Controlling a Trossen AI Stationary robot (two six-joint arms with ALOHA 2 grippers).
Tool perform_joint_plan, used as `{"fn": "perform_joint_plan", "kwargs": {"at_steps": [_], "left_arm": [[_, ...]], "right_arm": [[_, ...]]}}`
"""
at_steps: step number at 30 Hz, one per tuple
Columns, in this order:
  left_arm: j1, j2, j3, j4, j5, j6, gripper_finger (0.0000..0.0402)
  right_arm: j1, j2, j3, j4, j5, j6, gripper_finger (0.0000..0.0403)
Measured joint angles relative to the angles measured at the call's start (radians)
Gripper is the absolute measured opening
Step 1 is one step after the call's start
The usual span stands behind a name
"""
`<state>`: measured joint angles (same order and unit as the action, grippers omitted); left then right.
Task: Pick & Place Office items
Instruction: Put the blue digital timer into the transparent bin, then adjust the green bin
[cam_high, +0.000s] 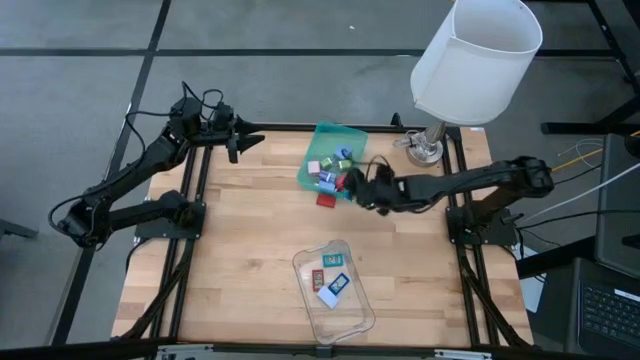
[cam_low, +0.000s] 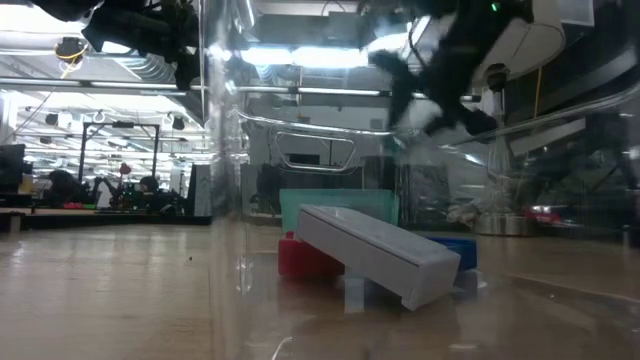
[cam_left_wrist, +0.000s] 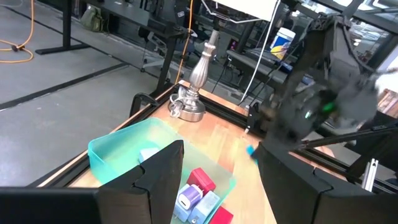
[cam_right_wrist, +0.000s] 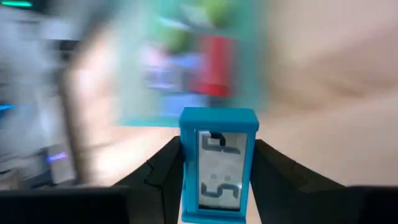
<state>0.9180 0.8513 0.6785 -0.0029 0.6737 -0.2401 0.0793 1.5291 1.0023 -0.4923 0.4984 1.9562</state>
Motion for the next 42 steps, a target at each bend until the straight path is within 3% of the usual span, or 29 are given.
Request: {"fn": "perform_joint_plan", "kwargs": {"at_steps": [3,7,9,16,22,26,30,37,42], "left_arm": [[0.000,0.000,0.000,0.000,-0.001,0.000,0.0203],[0.000,0.000,0.000,0.000,-0.002,0.012,0.0203],[0.000,0.000,0.000,-0.001,-0.002,0.014,0.0203],[0.000,0.009,0.000,-0.008,-0.002,0.016,0.0203],[-0.007,0.042,0.000,-0.013,0.017,0.019,0.0203],[-0.017,0.092,0.000,-0.032,0.108,0.019,0.0203],[-0.057,0.140,0.000,-0.044,0.080,0.035,0.0203],[-0.106,0.153,0.000,0.001,-0.045,0.037,0.0203],[-0.113,0.153,0.000,0.001,-0.147,0.036,0.0203]], "right_arm": [[0.011,-0.036,0.000,0.256,0.035,-0.224,0.0146],[0.053,-0.018,0.006,0.696,-0.041,-0.513,0.0146],[0.079,-0.006,0.005,0.774,-0.106,-0.582,0.0146],[0.203,0.041,0.062,0.582,-0.477,-0.503,0.0146],[0.316,0.120,0.062,0.526,-0.650,-0.336,0.0146],[0.342,0.149,0.062,0.463,-0.678,-0.293,0.0146],[0.341,0.154,0.062,0.442,-0.685,-0.291,0.0149],[0.336,0.153,0.062,0.392,-0.701,-0.316,0.0280],[0.331,0.153,0.062,0.357,-0.682,-0.360,0.0312]]}}
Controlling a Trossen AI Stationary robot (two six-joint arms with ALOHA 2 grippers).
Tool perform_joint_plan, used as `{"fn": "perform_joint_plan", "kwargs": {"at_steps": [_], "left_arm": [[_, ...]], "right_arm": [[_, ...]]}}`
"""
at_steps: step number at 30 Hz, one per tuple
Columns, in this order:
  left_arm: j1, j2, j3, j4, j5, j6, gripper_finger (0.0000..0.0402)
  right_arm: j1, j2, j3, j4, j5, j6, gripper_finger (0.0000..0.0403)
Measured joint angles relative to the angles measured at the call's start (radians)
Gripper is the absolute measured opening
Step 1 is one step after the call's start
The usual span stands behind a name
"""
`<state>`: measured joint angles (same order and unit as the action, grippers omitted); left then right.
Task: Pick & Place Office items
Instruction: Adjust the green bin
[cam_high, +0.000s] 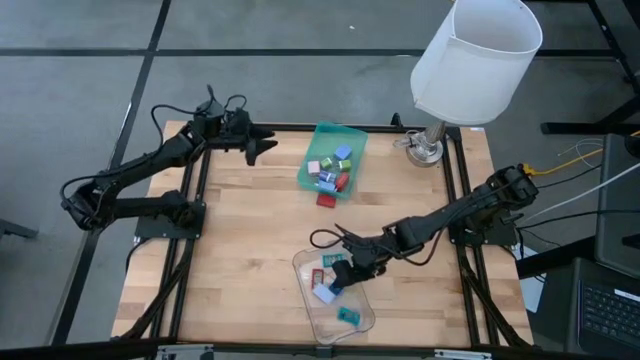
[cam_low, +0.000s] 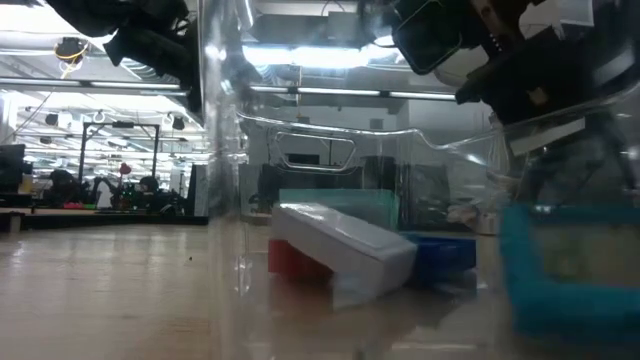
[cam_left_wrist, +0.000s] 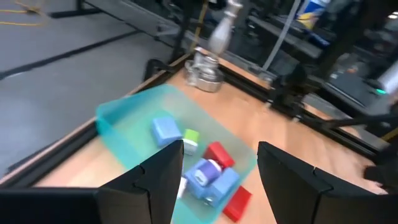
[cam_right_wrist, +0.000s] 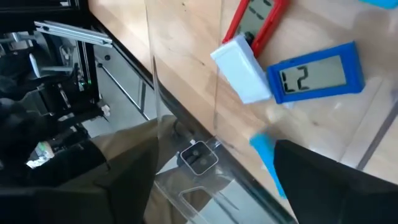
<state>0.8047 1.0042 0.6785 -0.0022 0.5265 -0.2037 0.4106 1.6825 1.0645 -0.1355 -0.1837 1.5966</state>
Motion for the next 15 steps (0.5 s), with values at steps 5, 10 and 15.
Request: {"fn": "perform_joint_plan", "kwargs": {"at_steps": [5,10,15], "left_arm": [[0.001,0.000,0.000,-0.001,-0.107,-0.085,0.0203],[0.000,0.033,-0.001,-0.045,-0.135,-0.212,0.0203],[-0.037,0.118,0.000,-0.049,-0.093,-0.254,0.0208]], "right_arm": [[-0.019,0.000,0.000,-0.001,-0.008,-0.074,0.0298],[-0.055,-0.002,0.000,-0.070,-0.062,-0.214,0.0270],[-0.100,-0.043,0.000,-0.192,-0.095,-0.394,0.0245]]}}
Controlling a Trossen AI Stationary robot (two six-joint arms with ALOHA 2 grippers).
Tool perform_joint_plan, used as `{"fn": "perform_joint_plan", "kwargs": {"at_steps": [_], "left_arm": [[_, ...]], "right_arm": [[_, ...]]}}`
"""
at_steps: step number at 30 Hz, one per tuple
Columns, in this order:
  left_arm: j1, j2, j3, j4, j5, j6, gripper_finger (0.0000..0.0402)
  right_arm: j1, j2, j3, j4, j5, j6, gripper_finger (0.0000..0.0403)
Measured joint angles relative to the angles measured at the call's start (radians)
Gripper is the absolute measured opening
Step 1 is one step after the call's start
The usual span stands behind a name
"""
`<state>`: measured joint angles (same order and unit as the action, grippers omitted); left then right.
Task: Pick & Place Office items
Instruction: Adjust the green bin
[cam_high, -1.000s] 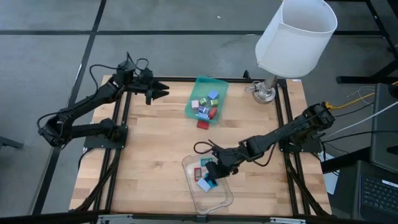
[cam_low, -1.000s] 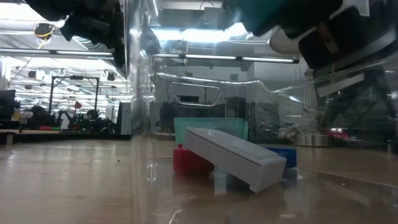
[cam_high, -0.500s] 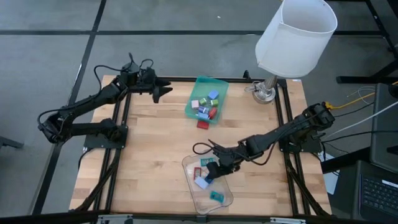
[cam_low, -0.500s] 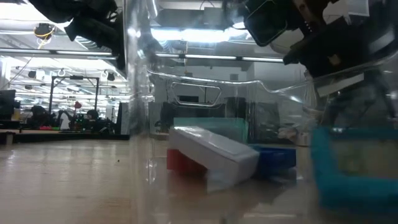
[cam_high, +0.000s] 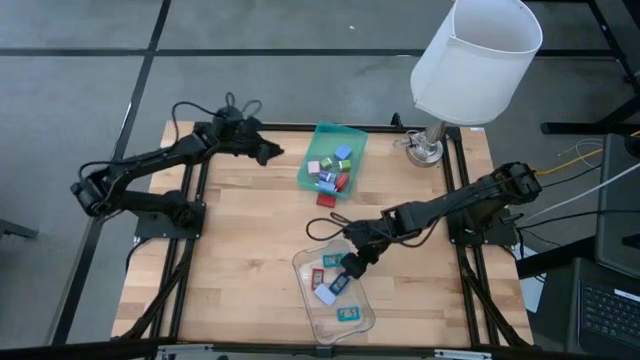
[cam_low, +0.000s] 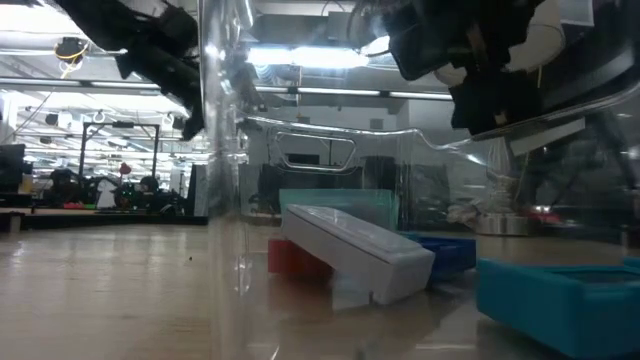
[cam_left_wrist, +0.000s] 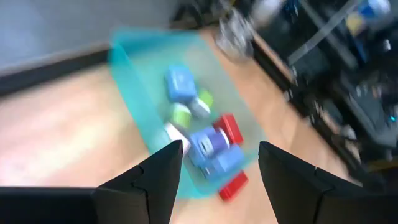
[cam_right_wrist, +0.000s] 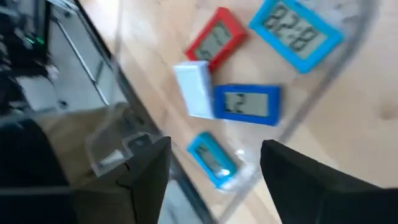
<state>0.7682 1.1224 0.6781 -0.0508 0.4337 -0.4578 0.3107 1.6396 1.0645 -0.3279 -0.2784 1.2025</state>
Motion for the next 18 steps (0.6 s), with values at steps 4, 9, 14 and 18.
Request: {"fn": "perform_joint_plan", "kwargs": {"at_steps": [4,9,14,18], "left_arm": [[-0.096,0.056,0.015,-0.020,0.006,0.078,0.0215],[-0.239,0.110,0.113,-0.152,0.005,0.262,0.0215],[-0.343,0.178,0.215,-0.333,-0.201,0.446,0.0204],[-0.325,0.242,0.238,-0.421,-0.448,0.497,0.0204]], "right_arm": [[-0.042,-0.012,0.000,-0.081,-0.072,-0.103,0.0234],[-0.077,-0.015,0.000,-0.126,-0.136,-0.204,0.0233],[-0.101,-0.015,0.000,-0.133,-0.140,-0.258,0.0233],[-0.122,-0.023,0.000,-0.133,-0.112,-0.269,0.0233]]}}
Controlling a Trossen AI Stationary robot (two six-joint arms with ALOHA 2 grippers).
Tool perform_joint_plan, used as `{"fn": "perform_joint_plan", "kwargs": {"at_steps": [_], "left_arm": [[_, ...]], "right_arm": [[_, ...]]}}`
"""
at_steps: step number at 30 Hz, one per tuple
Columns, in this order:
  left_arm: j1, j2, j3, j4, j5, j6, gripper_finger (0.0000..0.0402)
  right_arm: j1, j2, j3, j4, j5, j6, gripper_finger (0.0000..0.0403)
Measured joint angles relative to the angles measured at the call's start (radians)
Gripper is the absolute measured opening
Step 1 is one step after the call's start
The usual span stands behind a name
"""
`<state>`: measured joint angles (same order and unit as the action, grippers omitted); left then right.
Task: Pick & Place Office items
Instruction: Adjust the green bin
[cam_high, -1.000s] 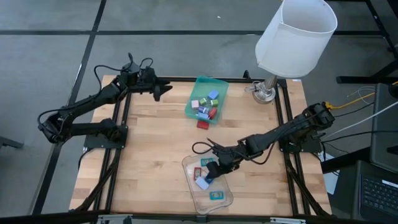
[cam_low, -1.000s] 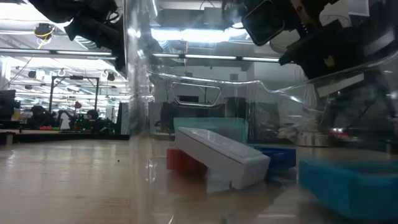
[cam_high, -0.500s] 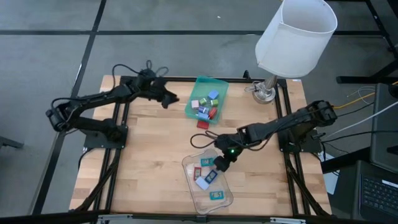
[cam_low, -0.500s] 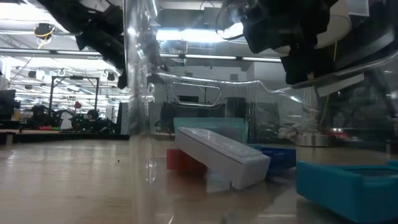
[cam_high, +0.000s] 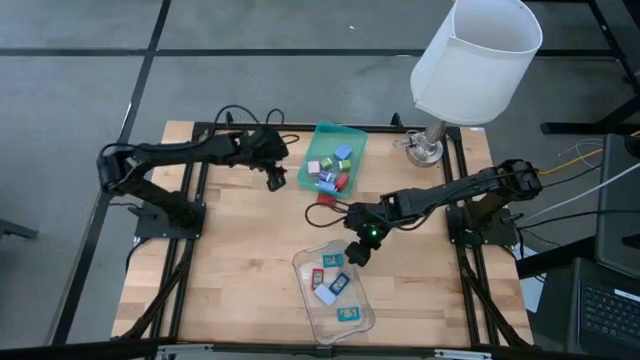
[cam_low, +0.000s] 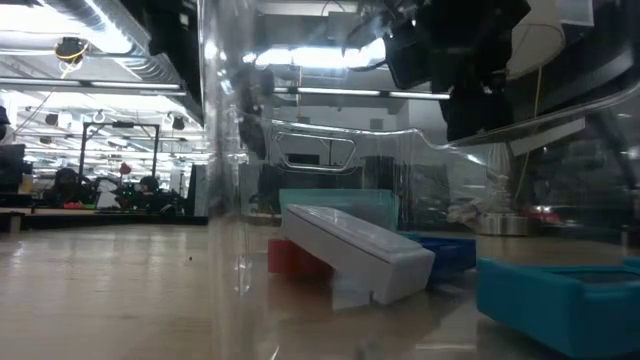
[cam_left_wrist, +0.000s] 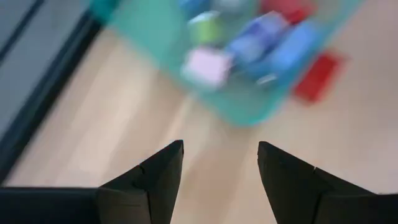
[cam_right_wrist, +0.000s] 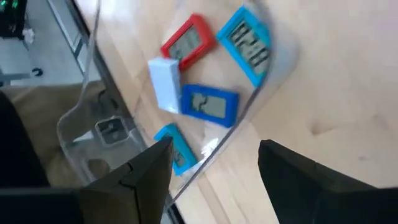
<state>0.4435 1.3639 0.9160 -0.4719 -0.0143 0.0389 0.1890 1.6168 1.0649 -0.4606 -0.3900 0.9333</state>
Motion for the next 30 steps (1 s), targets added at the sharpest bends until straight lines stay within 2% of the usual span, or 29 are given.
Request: {"fn": "perform_joint_plan", "kwargs": {"at_steps": [3,6,13,19,24,30], "left_arm": [[0.053,0.055,0.010,-0.050,-0.045,0.046,0.0204],[0.105,0.111,0.010,-0.056,-0.036,0.088,0.0187],[0.172,0.216,0.011,0.096,-0.008,0.153,0.0093],[0.195,0.296,0.022,0.201,0.068,0.159,0.0027],[0.175,0.396,0.094,0.208,0.141,0.166,0.0007],[0.114,0.515,0.239,0.192,0.159,0.168,0.0002]], "right_arm": [[-0.017,-0.015,0.000,0.003,0.025,0.010,0.0233],[-0.032,-0.032,0.001,0.003,0.055,0.060,0.0233],[-0.035,-0.063,0.066,0.010,0.149,0.156,0.0221],[-0.035,-0.062,0.175,-0.007,0.227,0.159,0.0195],[-0.035,-0.062,0.266,-0.072,0.295,0.133,0.0169],[-0.038,-0.062,0.332,-0.128,0.370,0.128,0.0141]]}}
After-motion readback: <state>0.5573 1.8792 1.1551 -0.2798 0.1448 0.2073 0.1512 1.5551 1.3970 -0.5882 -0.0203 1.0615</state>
